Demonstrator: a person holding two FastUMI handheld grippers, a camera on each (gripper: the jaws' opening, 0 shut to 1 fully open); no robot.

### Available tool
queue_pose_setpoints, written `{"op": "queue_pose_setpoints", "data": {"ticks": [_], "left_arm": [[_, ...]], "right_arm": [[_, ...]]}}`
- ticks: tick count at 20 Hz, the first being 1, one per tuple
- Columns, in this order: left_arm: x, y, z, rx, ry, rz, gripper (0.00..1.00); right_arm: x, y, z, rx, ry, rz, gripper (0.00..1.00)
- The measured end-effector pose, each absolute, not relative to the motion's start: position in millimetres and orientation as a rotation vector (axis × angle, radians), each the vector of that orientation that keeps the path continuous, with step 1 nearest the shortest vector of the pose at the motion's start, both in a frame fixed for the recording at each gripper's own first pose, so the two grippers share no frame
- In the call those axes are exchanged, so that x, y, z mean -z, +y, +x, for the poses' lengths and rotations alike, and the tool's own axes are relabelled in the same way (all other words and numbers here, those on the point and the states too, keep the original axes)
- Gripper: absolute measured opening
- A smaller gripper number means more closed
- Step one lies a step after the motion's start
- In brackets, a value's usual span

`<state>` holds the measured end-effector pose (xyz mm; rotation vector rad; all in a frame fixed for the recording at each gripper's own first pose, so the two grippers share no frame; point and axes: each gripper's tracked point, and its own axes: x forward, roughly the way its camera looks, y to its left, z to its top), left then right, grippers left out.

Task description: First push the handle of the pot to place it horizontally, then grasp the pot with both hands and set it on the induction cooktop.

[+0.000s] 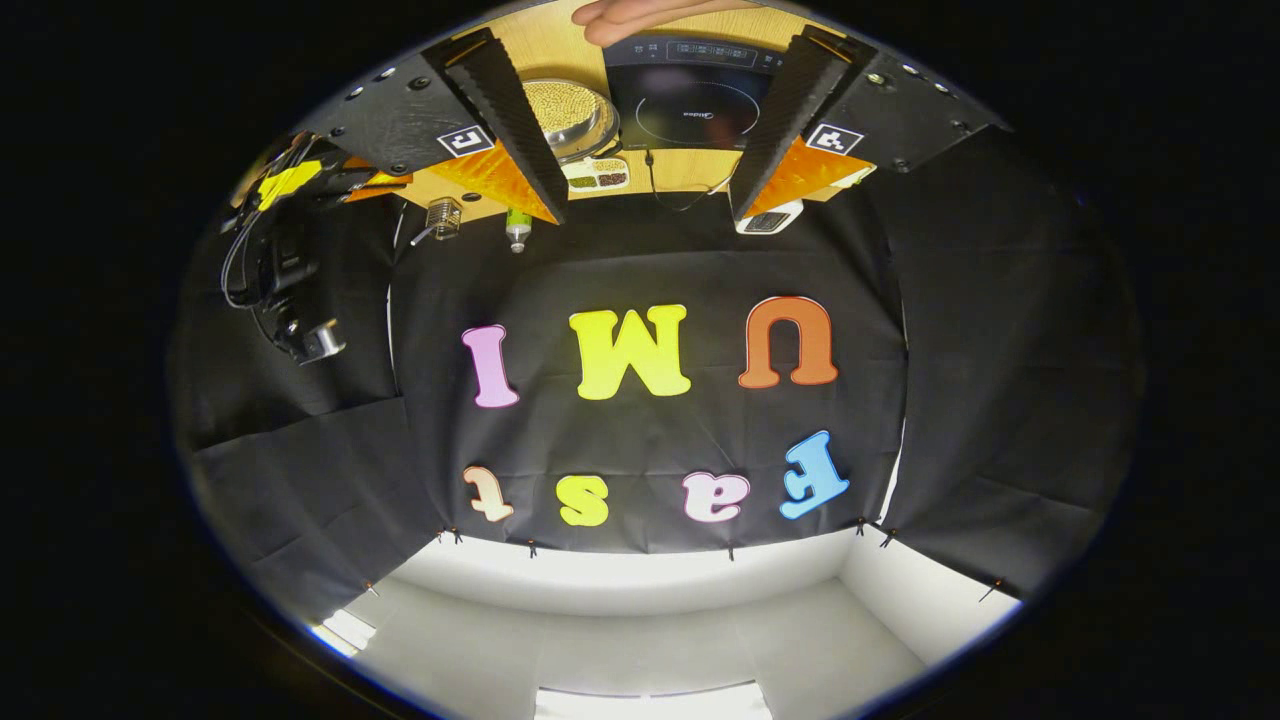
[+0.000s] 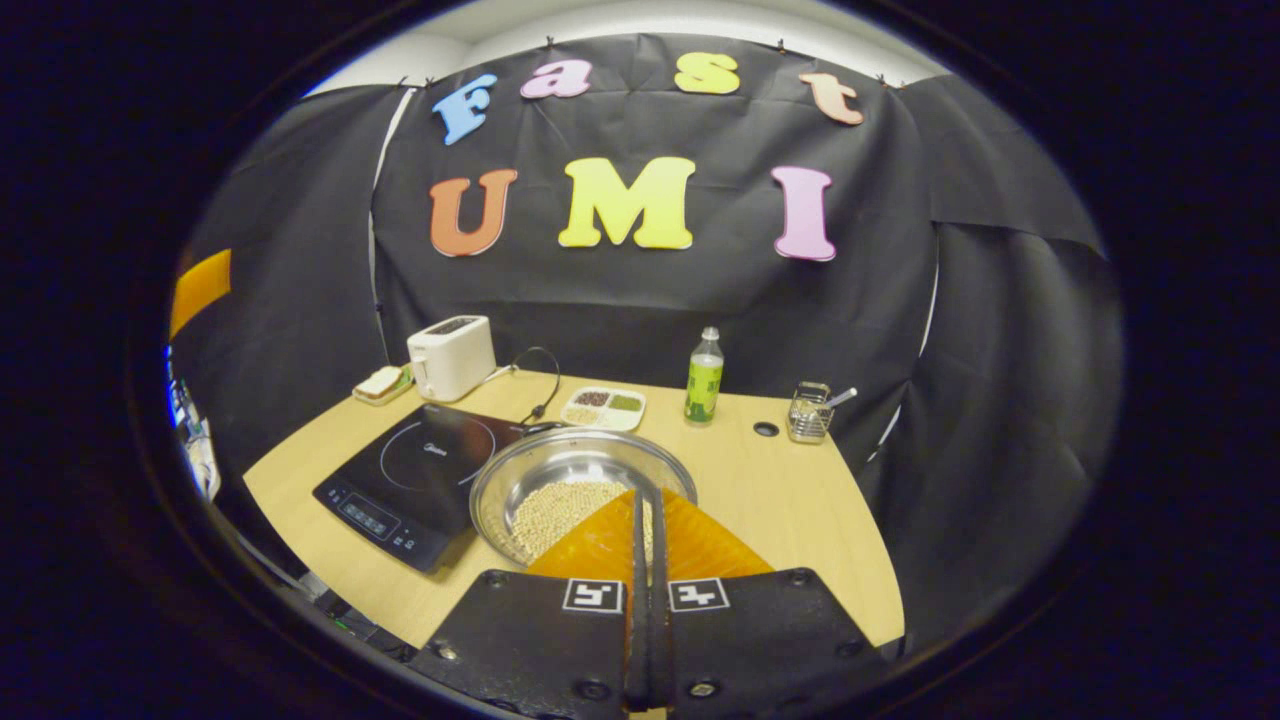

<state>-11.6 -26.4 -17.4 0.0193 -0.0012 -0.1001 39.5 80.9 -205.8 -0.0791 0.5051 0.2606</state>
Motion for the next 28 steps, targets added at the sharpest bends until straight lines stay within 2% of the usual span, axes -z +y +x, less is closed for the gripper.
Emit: {"op": "queue_pose_setpoints", "data": {"ticks": [2, 7, 8, 13, 14, 15, 16, 22, 25, 26, 28], "left_arm": [[20.4, -23.3, -11.4, 0.093, 0.009, 0.024, 0.97], [21.6, -17.2, -12.4, 0.084, 0.013, 0.021, 0.97], [21.5, -15.4, -12.3, 0.080, 0.013, 0.016, 0.97], [18.4, -19.7, -12.9, 0.098, 0.005, -0.031, 0.97], [19.2, -18.6, -12.3, 0.098, 0.005, -0.031, 0.97], [20.5, -17.9, -12.2, 0.096, 0.005, -0.029, 0.97], [20.6, -18.7, -12.2, 0.094, 0.006, -0.027, 0.97], [28.6, -32.4, -11.0, 0.120, 0.018, -0.021, 0.97], [33.8, -36.2, -11.8, 0.128, 0.026, -0.013, 0.97], [34.2, -35.8, -12.0, 0.129, 0.027, -0.011, 0.97], [34.9, -34.4, -12.2, 0.125, 0.028, -0.011, 0.97]], "right_arm": [[229.2, 85.4, 38.4, -0.269, 0.558, -0.099, 0.04], [281.8, 93.4, 29.7, -0.297, 0.697, -0.146, 0.01], [289.6, 95.3, 28.1, -0.304, 0.715, -0.150, 0.04], [324.4, 108.3, 17.3, -0.352, 0.825, -0.150, 0.04], [329.4, 109.4, 18.5, -0.353, 0.839, -0.151, 0.01], [334.9, 111.3, 17.7, -0.357, 0.854, -0.149, 0.04], [338.7, 111.0, 18.9, -0.351, 0.864, -0.151, 0.00], [356.8, 113.9, 17.8, -0.366, 0.931, -0.112, 0.00], [360.8, 110.6, 21.4, -0.360, 0.938, -0.094, 0.04], [360.3, 109.3, 22.9, -0.356, 0.939, -0.090, 0.00], [360.0, 105.1, 24.7, -0.347, 0.935, -0.093, 0.00]]}}
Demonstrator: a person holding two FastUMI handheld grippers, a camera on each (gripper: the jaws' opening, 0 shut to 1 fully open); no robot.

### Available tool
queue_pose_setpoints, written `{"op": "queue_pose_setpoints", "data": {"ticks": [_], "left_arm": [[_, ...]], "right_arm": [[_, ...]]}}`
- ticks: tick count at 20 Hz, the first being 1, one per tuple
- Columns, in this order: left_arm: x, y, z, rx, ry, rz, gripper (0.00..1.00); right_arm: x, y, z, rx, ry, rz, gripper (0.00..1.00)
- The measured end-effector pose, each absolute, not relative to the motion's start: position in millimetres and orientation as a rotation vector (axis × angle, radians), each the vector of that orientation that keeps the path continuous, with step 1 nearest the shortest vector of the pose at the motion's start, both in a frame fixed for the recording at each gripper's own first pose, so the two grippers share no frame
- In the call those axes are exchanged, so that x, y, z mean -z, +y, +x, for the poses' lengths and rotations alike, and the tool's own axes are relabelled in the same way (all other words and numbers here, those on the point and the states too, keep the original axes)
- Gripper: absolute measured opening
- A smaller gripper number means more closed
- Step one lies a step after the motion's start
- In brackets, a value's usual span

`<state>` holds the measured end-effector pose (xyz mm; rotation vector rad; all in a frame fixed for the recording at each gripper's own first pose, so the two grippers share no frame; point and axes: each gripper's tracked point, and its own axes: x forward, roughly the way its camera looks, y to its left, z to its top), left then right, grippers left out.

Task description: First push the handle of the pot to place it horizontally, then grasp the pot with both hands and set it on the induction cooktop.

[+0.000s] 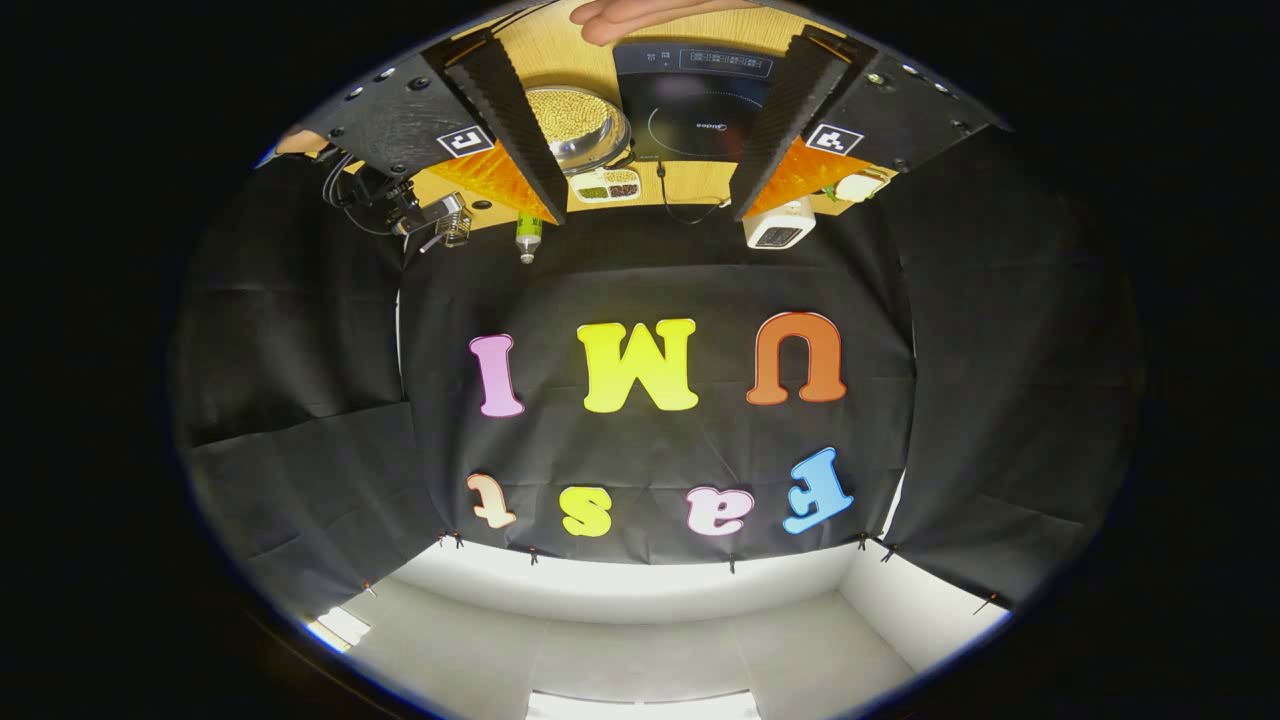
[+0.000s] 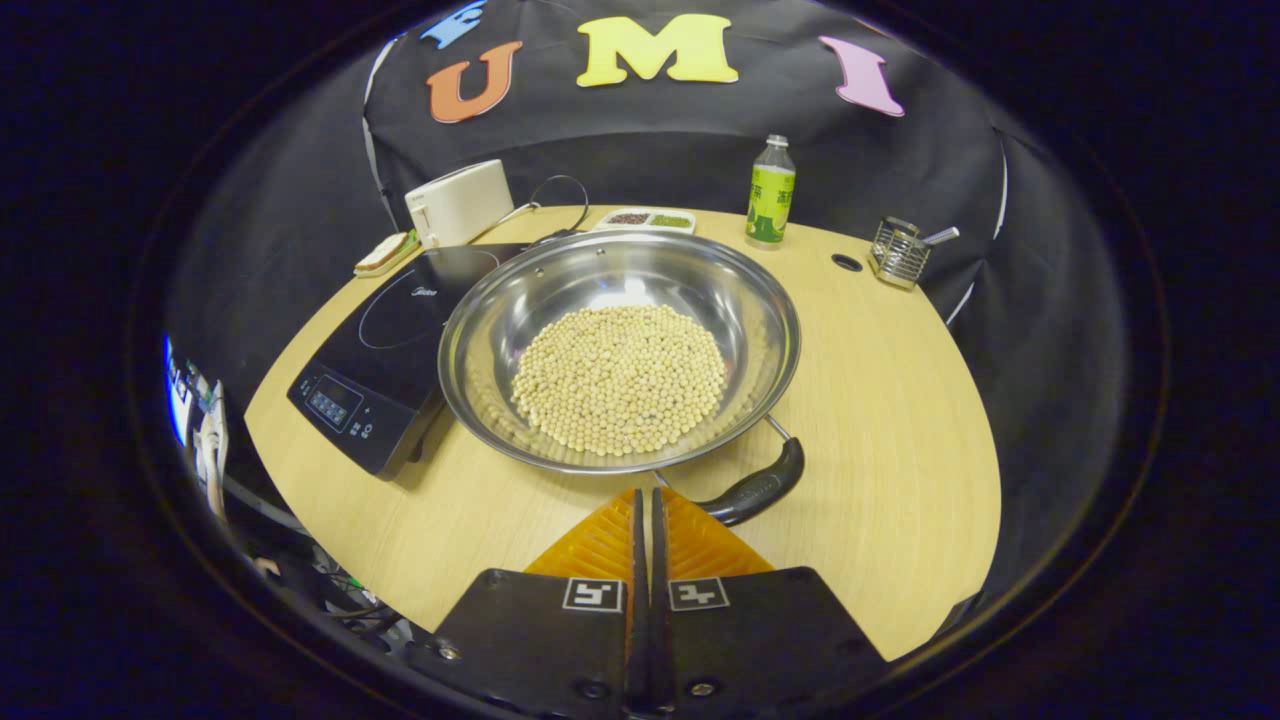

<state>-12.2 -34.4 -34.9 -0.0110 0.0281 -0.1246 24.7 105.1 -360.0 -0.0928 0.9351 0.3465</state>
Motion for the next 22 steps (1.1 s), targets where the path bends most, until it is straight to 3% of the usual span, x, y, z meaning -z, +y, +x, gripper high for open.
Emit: {"op": "queue_pose_setpoints", "data": {"ticks": [22], "left_arm": [[27.1, -29.8, -20.4, 0.159, -0.009, -0.096, 0.97]], "right_arm": [[359.2, 39.7, 92.3, -0.177, 0.956, -0.041, 0.04]]}}
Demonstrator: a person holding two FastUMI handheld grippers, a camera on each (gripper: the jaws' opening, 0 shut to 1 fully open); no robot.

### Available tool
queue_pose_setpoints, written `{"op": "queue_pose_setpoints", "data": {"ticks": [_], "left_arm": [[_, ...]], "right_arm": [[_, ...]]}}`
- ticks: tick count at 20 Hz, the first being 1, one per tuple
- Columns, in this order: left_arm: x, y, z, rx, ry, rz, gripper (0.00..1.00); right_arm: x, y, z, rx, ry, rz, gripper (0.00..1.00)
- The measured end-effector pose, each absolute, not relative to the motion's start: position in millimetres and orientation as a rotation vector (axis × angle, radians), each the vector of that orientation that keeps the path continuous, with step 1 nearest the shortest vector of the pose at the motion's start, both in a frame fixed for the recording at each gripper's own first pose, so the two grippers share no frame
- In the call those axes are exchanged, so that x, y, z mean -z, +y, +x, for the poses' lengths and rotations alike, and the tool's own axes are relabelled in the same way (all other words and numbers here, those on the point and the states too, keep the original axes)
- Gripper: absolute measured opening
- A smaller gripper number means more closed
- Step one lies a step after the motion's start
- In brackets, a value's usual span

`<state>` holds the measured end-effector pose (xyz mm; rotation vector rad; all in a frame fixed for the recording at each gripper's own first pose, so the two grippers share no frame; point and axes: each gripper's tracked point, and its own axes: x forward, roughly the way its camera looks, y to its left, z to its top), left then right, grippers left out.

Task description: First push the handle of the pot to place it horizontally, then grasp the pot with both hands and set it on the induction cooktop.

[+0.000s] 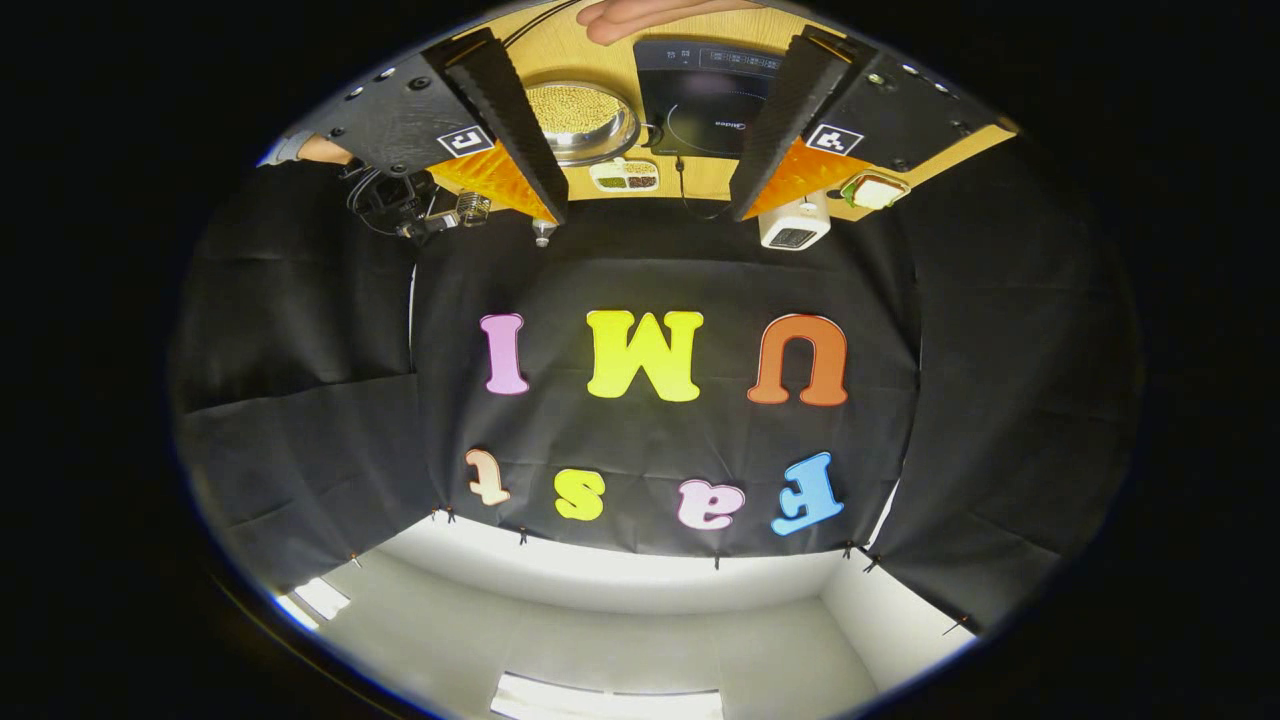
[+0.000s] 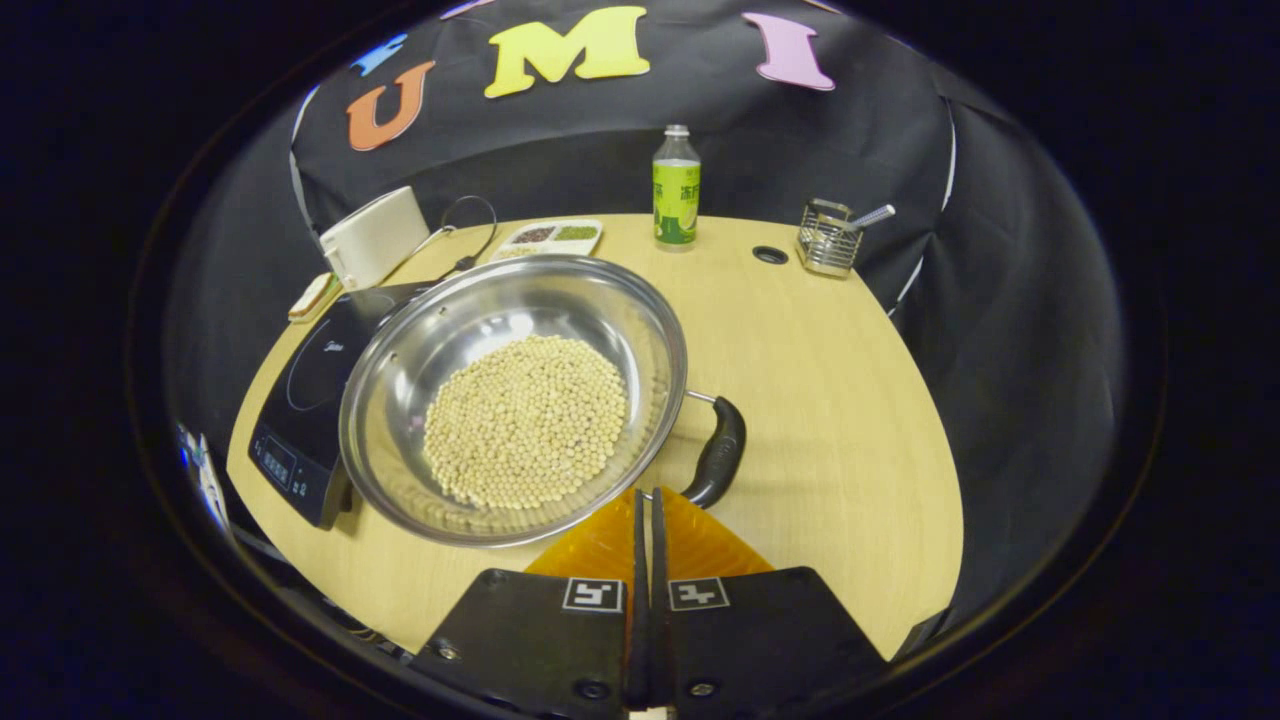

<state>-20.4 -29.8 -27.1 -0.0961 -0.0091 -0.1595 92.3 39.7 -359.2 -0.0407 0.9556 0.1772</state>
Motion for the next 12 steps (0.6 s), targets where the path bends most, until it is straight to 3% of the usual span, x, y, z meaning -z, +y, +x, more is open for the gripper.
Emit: {"op": "queue_pose_setpoints", "data": {"ticks": [2, 12], "left_arm": [[29.7, -32.1, -20.9, 0.167, -0.001, -0.093, 0.96], [35.7, -30.1, -22.6, 0.164, 0.018, -0.085, 0.96]], "right_arm": [[359.8, 36.0, 99.0, -0.165, 0.960, -0.045, 0.00], [360.0, 24.9, 128.9, -0.109, 0.957, -0.028, 0.04]]}}
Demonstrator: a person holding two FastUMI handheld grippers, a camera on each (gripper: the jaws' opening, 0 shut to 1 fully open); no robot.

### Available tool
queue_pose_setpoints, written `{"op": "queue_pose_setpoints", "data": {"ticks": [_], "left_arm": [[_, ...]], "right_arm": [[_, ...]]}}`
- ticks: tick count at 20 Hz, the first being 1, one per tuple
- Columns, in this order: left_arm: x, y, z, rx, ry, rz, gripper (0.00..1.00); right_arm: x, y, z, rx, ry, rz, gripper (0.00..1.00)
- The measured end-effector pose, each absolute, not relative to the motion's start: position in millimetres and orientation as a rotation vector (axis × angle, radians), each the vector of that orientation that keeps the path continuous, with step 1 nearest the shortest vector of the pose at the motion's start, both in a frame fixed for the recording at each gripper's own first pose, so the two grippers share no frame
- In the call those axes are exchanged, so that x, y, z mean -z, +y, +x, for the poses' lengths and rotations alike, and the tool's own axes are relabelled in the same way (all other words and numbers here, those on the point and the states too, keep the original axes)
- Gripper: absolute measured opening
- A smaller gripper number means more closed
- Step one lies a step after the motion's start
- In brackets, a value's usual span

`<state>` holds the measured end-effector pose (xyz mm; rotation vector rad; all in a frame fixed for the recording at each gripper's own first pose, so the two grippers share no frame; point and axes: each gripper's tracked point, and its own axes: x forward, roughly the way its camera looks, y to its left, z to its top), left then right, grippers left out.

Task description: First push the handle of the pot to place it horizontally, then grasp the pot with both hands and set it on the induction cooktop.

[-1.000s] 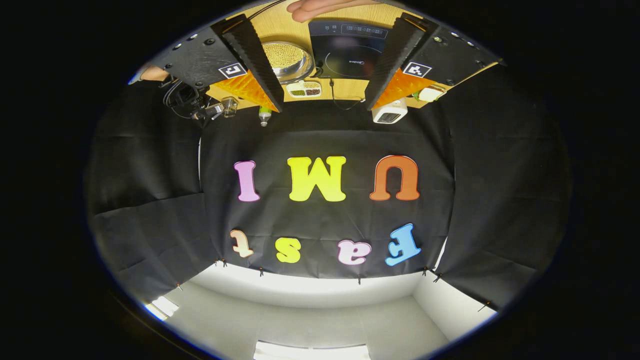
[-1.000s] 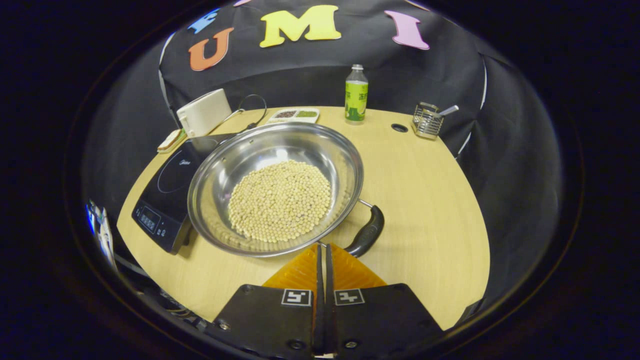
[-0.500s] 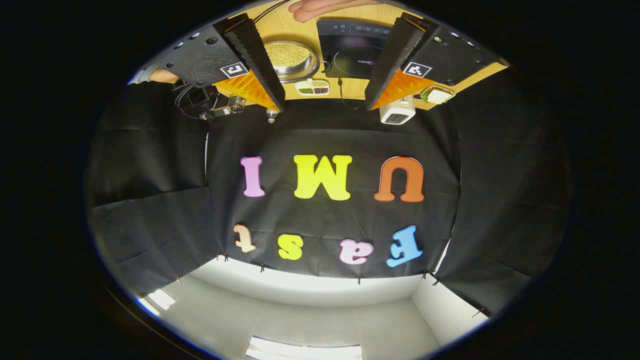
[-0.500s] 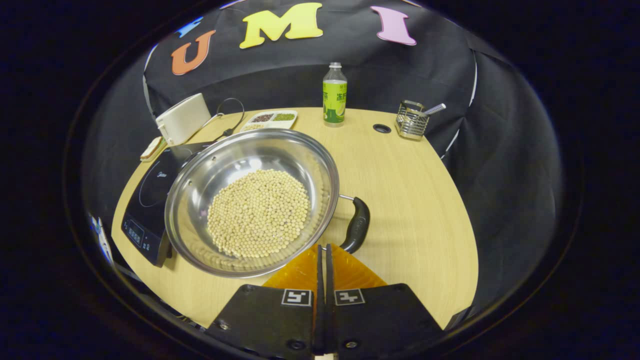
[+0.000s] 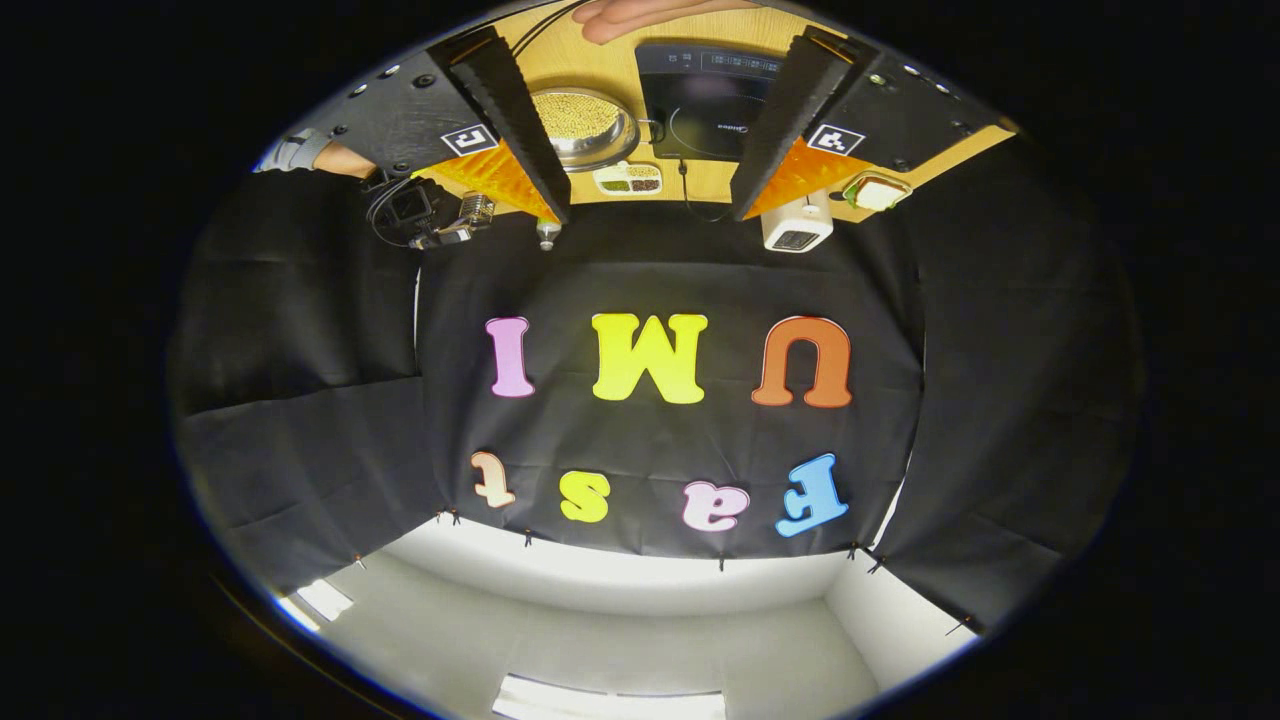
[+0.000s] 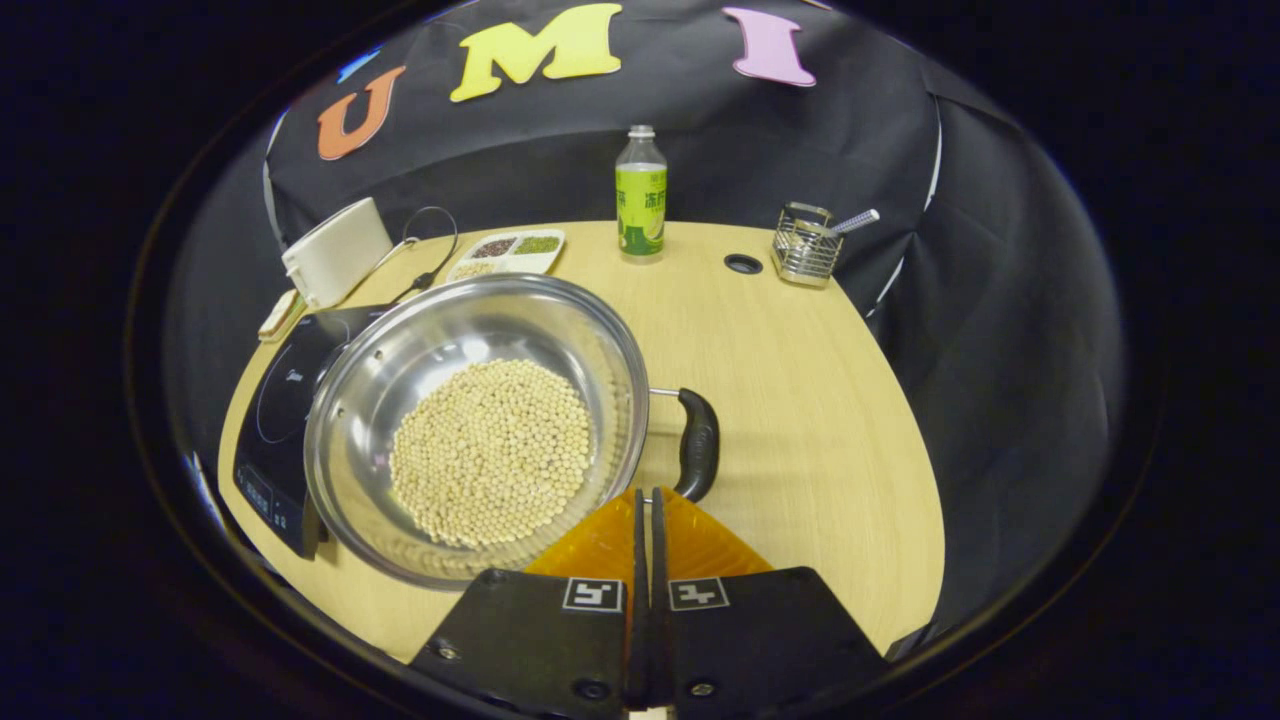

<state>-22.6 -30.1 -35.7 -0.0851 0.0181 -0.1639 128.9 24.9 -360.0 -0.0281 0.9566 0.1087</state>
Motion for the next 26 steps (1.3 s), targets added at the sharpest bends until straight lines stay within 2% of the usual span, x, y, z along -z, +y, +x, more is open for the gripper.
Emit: {"op": "queue_pose_setpoints", "data": {"ticks": [3, 4, 6, 8, 10, 11, 15, 21, 23, 24, 25, 26], "left_arm": [[39.9, -25.5, -15.6, 0.131, 0.022, -0.052, 0.96], [44.3, -23.6, -13.5, 0.118, 0.027, -0.042, 0.96], [48.9, -24.3, -5.4, 0.107, 0.033, -0.038, 0.96], [51.3, -29.9, 2.9, 0.116, 0.042, -0.050, 0.96], [53.5, -31.9, 12.2, 0.113, 0.048, -0.055, 0.96], [55.9, -34.0, 17.7, 0.110, 0.055, -0.050, 0.96], [66.7, -49.8, 38.5, 0.128, 0.084, -0.029, 0.96], [103.3, -72.8, 68.4, 0.162, 0.176, -0.028, 0.96], [117.5, -76.9, 79.3, 0.162, 0.210, -0.035, 0.96], [125.7, -78.6, 84.8, 0.164, 0.229, -0.046, 0.96], [134.4, -80.5, 90.0, 0.167, 0.248, -0.059, 0.96], [142.6, -82.0, 95.2, 0.168, 0.267, -0.070, 0.96]], "right_arm": [[359.5, 24.7, 135.6, -0.107, 0.937, -0.018, 0.00], [359.7, 24.3, 137.8, -0.108, 0.929, -0.017, 0.04], [360.1, 23.7, 140.3, -0.113, 0.920, -0.017, 0.04], [360.1, 23.2, 141.6, -0.122, 0.912, -0.019, 0.00], [360.5, 23.2, 141.6, -0.136, 0.909, -0.009, 0.04], [362.1, 23.4, 140.3, -0.144, 0.915, 0.004, 0.01], [360.1, 23.8, 135.9, -0.167, 0.926, 0.106, 0.04], [340.3, 22.3, 127.0, -0.213, 0.843, 0.132, 0.02], [333.3, 17.6, 125.2, -0.203, 0.809, 0.135, 0.04], [329.4, 14.0, 126.0, -0.190, 0.791, 0.133, 0.11], [326.9, 6.6, 127.9, -0.158, 0.768, 0.123, 0.23], [327.3, 3.5, 131.4, -0.140, 0.749, 0.107, 0.49]]}}
